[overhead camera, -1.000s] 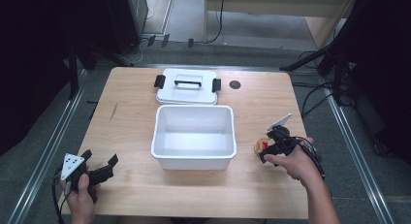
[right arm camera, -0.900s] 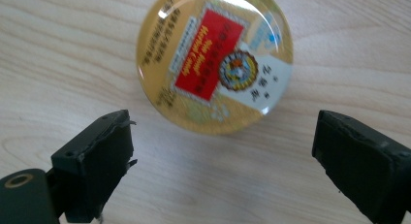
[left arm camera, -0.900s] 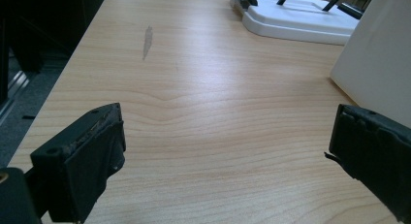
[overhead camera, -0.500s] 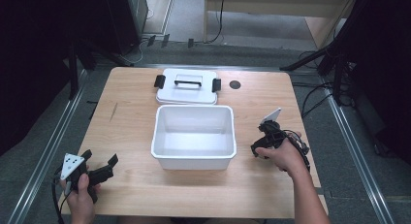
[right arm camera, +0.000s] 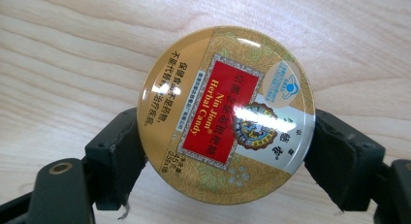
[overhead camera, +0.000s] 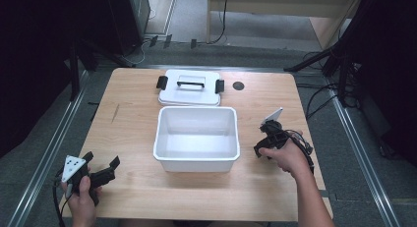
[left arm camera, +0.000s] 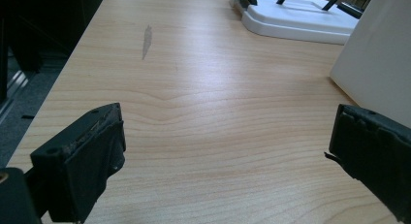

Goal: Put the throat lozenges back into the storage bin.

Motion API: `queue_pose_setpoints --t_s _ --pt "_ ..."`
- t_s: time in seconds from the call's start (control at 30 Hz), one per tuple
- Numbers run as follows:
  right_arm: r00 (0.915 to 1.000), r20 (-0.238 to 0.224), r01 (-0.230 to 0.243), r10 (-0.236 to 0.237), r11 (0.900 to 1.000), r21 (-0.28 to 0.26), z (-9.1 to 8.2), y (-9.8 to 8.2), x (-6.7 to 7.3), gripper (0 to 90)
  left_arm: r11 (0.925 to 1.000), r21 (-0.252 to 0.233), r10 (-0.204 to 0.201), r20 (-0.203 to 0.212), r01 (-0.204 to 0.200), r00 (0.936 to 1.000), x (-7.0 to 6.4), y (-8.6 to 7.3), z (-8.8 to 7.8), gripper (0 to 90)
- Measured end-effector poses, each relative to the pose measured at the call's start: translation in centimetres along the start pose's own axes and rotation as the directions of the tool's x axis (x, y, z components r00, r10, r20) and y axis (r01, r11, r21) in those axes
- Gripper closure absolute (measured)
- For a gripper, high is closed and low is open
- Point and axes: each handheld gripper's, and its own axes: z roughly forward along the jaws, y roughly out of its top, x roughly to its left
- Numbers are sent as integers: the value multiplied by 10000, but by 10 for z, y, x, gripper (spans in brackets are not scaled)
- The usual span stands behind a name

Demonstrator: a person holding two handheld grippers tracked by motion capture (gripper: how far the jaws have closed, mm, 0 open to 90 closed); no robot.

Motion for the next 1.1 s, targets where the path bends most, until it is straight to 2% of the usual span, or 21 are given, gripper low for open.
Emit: queue_pose_setpoints --t_s 0.43,0.53,1.0,1.1 --pt "9969 -65 779 -782 9960 -432 -39 2 11 207 10000 9 24 -23 -24 10000 0 0 0 0" --pt "9945 -77 1045 -1049 9934 -464 -48 5 16 207 10000 24 46 -36 -46 10000 -1 0 0 0" --pt "9857 -37 1677 -1686 9825 -816 -88 14 33 207 10000 23 39 -23 -39 10000 0 0 0 0" --pt "9810 9 1931 -1938 9771 -893 -100 16 39 207 10000 28 46 -24 -46 10000 -1 0 0 0"
